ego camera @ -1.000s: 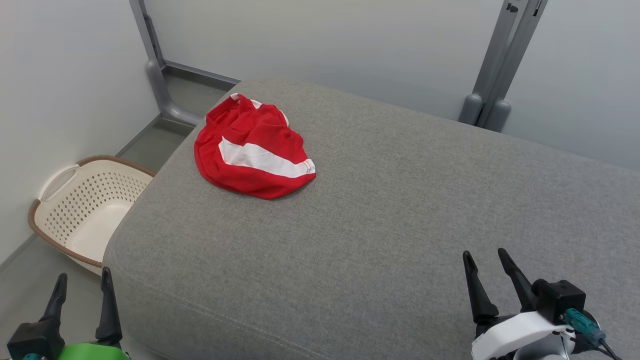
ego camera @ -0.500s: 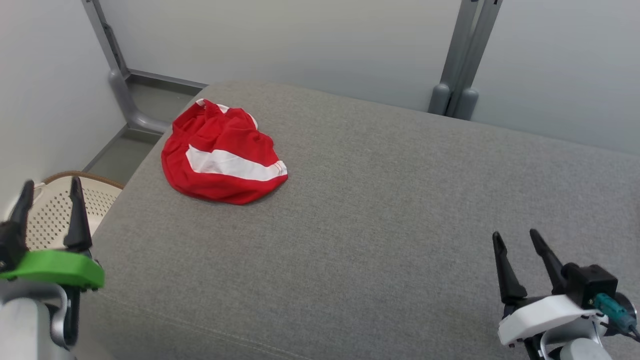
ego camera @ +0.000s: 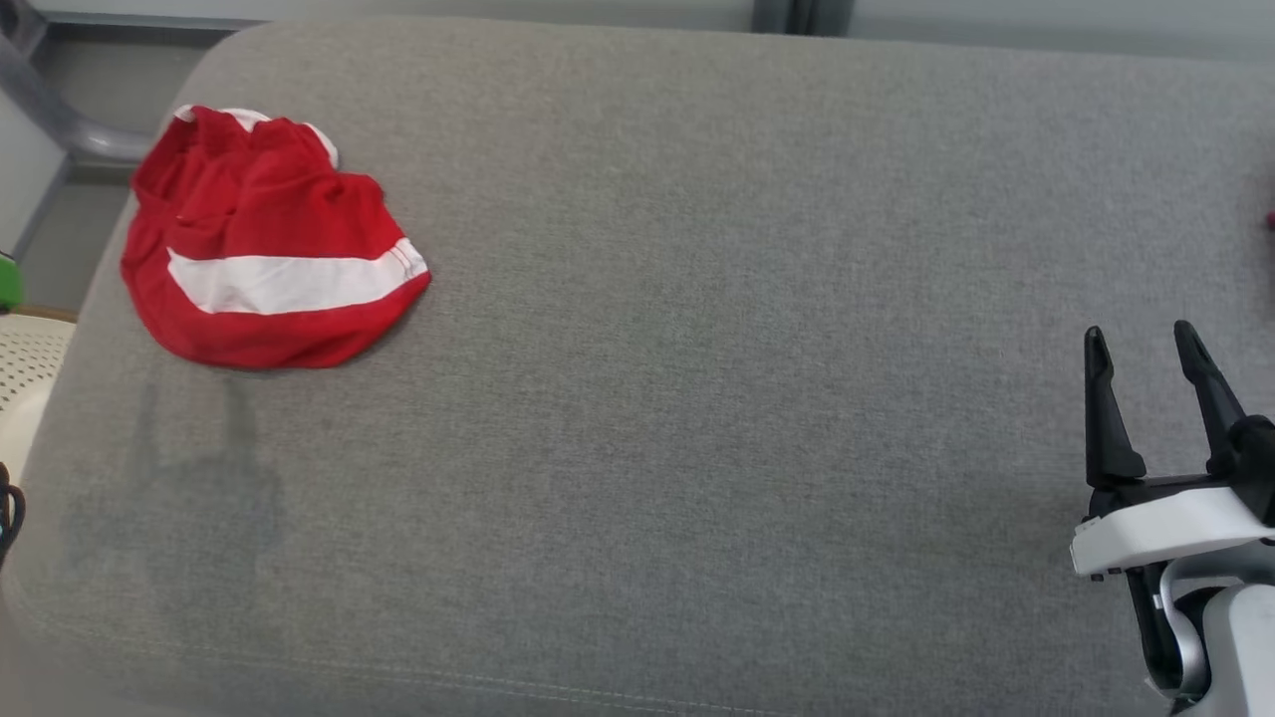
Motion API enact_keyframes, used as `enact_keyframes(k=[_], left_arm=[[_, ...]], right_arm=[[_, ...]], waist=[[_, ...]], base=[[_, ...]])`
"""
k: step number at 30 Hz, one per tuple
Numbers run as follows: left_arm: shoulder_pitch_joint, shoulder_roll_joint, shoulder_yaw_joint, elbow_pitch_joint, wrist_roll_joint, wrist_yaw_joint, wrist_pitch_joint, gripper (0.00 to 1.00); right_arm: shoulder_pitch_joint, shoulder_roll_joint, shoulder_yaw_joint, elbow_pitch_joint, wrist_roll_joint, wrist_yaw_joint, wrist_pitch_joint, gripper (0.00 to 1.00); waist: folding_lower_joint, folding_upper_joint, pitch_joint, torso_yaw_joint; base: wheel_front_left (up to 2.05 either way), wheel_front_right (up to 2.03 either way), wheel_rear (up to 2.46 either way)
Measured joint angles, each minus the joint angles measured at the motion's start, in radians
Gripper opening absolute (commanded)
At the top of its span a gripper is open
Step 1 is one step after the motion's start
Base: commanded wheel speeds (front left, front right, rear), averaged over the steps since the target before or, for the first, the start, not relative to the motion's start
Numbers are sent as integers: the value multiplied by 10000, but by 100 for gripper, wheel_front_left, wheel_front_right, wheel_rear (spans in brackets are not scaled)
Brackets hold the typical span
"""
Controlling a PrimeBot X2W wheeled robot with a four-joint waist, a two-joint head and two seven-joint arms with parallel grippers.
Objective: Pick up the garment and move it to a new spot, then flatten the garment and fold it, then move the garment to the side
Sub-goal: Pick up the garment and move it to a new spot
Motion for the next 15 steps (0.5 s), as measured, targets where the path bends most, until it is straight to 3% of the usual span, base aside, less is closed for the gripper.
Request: enact_keyframes(k=[7, 15], left_arm=[[-1219, 357, -1012, 1400, -1379, 0, 119, 100], [-1748, 677, -2324, 2759, -2477, 0, 1298, 100]], right_arm=[[-192, 98, -94, -610, -224, 0, 221, 100], [-368, 171, -59, -865, -401, 0, 341, 100]], waist=[[1, 0, 1277, -771], [1, 0, 2181, -1461]], base=[[0, 0, 0], [0, 0, 0]])
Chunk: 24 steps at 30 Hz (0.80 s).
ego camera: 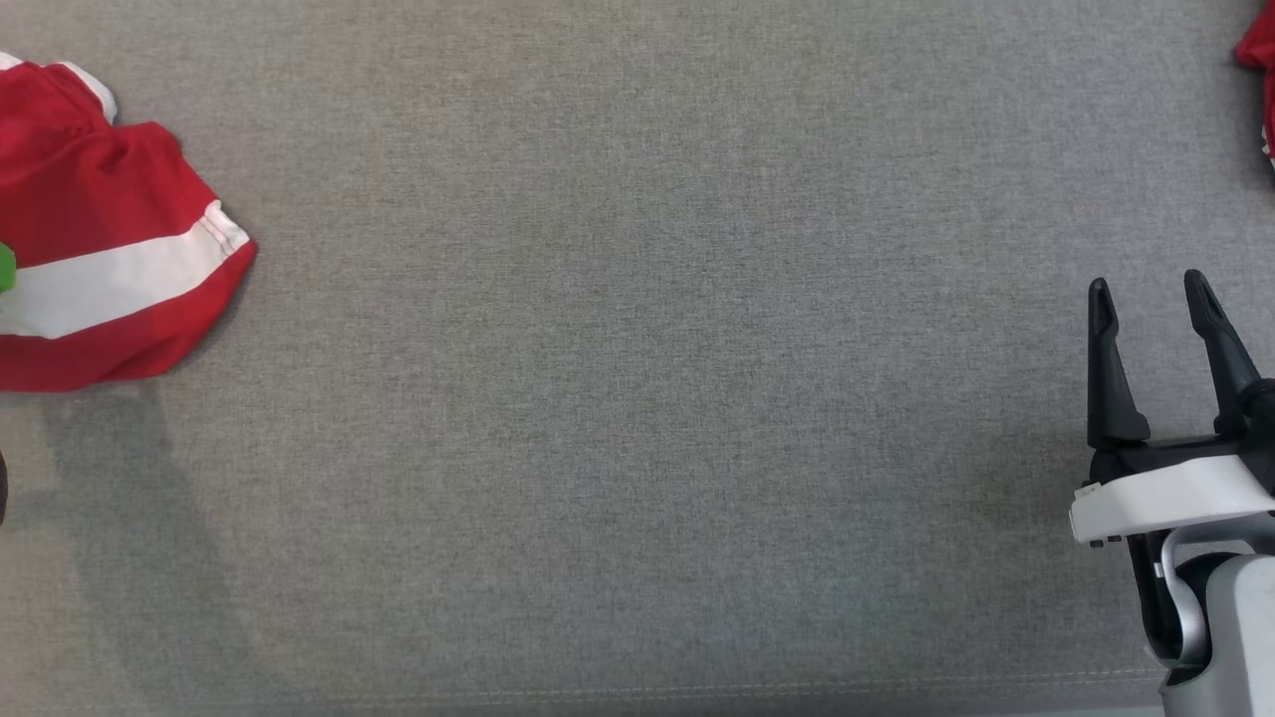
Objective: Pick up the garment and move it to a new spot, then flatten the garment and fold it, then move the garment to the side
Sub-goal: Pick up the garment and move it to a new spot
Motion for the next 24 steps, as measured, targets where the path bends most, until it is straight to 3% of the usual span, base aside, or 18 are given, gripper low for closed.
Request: enact_keyframes(k=[5, 12, 13, 14, 15, 19, 24], left_arm=[[-39, 29, -723, 813, -792, 0, 1546, 100], [-12, 92, -1124, 1499, -1689, 0, 2784, 100], [-19, 98, -1156, 1609, -1808, 0, 2940, 52], [-26, 109, -1197, 1682, -1858, 0, 2982, 14], [-47, 128, -1225, 1822, -1889, 0, 3057, 0], [-163, 207, -1386, 2144, -2008, -2, 3164, 0], [-193, 236, -1549, 2194, -2011, -15, 2408, 0]], right_arm=[[-49, 61, 44, -19, -59, 0, 4, 100], [-217, 119, 128, -17, -77, 0, 2, 100], [-217, 128, 132, -17, -84, 0, 2, 100], [-219, 130, 134, -19, -90, 2, 4, 100], [-225, 142, 140, -17, -92, 0, 4, 100], [-281, 184, 190, 35, -104, 2, -2, 100], [-282, 242, 209, 265, -81, 2, -136, 100]], waist=[[0, 0, 302, -273], [-1, 0, 507, -490], [-1, 0, 520, -513], [-1, 0, 527, -529], [-1, 0, 530, -550], [-1, 0, 487, -609], [-2, 0, 217, -644]], base=[[0, 0, 0], [0, 0, 0], [0, 0, 0], [0, 0, 0], [0, 0, 0], [0, 0, 0], [0, 0, 0]])
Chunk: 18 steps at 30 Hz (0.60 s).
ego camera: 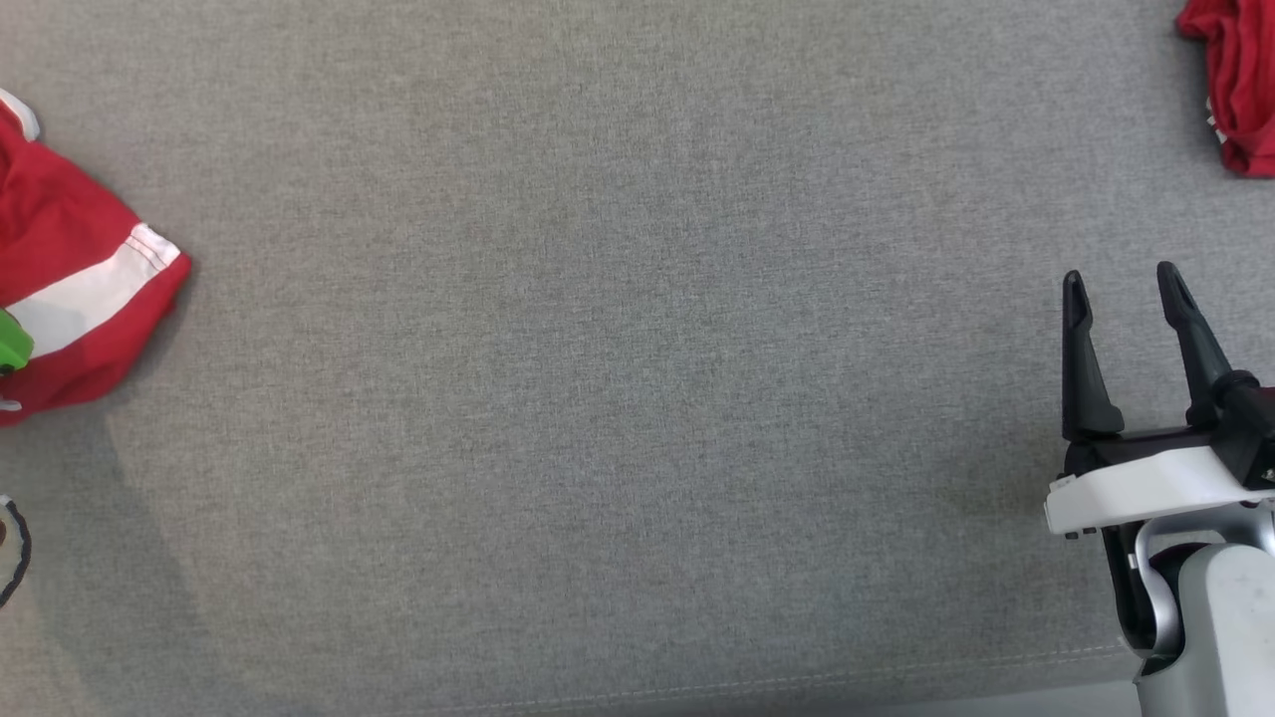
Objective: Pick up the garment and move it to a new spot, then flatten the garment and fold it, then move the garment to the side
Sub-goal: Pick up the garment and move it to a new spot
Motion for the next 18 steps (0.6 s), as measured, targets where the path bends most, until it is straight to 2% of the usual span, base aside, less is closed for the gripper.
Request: enact_keyframes(k=[5, 9, 18], left_arm=[[-167, 134, -357, -483, 153, 0, -1103, 0], [-195, 33, -711, -1072, 171, 0, -1789, 0], [-381, -299, -1751, -2771, 533, 0, -2596, 0]], right_arm=[[59, 84, 127, 476, 140, 0, -251, 100], [189, 165, 184, 957, 408, -2, -483, 100], [603, 286, 464, 1937, 932, 0, -884, 100]], waist=[[0, 0, -491, -25], [-1, 0, -1024, -47], [-1, 0, -2385, -344]], base=[[0, 0, 0], [0, 0, 0], [0, 0, 0]])
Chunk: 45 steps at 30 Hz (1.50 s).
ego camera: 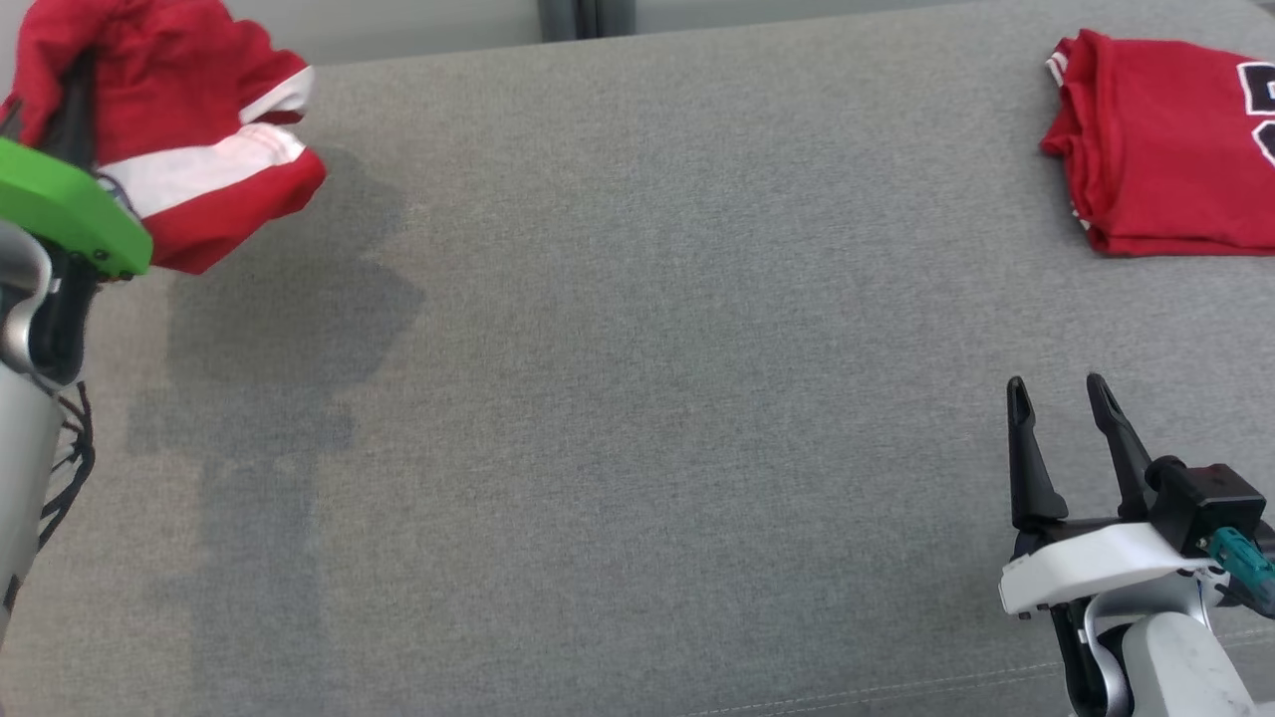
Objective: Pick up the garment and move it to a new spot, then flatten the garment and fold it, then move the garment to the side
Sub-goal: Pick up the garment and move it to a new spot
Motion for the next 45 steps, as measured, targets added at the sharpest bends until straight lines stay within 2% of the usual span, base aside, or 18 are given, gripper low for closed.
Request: enact_keyframes(k=[6, 12, 17, 24, 30, 31, 32, 33, 35, 40, 45], left_arm=[[-465, -533, -545, -1089, 224, 0, -35, 0], [-686, -1626, -1145, -2255, 512, 4, 19, 0], [-547, -2374, -1618, -2784, 685, 171, 21, 0], [639, -3097, -2023, -2661, 575, 443, -349, 0], [1703, -3363, -2500, -1559, 773, 500, -706, 0], [1875, -3465, -2577, -1350, 773, 493, -755, 15], [2034, -3557, -2673, -1143, 786, 466, -796, 44], [2135, -3613, -2757, -974, 807, 454, -830, 100], [2247, -3705, -2913, -648, 974, 391, -922, 100], [2441, -3797, -2470, -575, 936, 255, -1110, 100], [2921, -3430, -1170, -1649, 1394, 366, -1152, 100]], right_arm=[[245, 58, 81, 360, 240, 0, -127, 100], [414, 125, 174, 614, 380, -2, -184, 100], [461, 178, 322, 662, 435, -2, -215, 100], [386, 224, 514, 583, 569, -2, -215, 100], [195, 240, 800, 573, 786, -2, -217, 100], [158, 242, 853, 577, 834, -2, -217, 100], [112, 244, 913, 581, 863, -2, -217, 100], [82, 244, 943, 581, 876, -2, -219, 100], [54, 245, 1011, 614, 938, -2, -219, 100], [70, 245, 984, 729, 943, -2, -222, 100], [325, 249, 894, 825, 930, -2, -224, 100]], waist=[[0, 0, -671, -514], [0, 0, -1029, -1255], [0, 0, -1176, -1787], [0, 0, -1125, -2338], [0, 0, -817, -2492], [0, 0, -768, -2507], [0, 0, -725, -2520], [0, 0, -696, -2527], [0, 0, -658, -2532], [0, 0, -815, -2449], [0, 0, -1232, -2250]], base=[[0, 0, 0], [0, 0, 0], [0, 0, 0], [0, 0, 0], [0, 0, 0], [0, 0, 0], [0, 0, 0], [0, 0, 0], [0, 0, 0], [0, 0, 0], [0, 0, 0]])
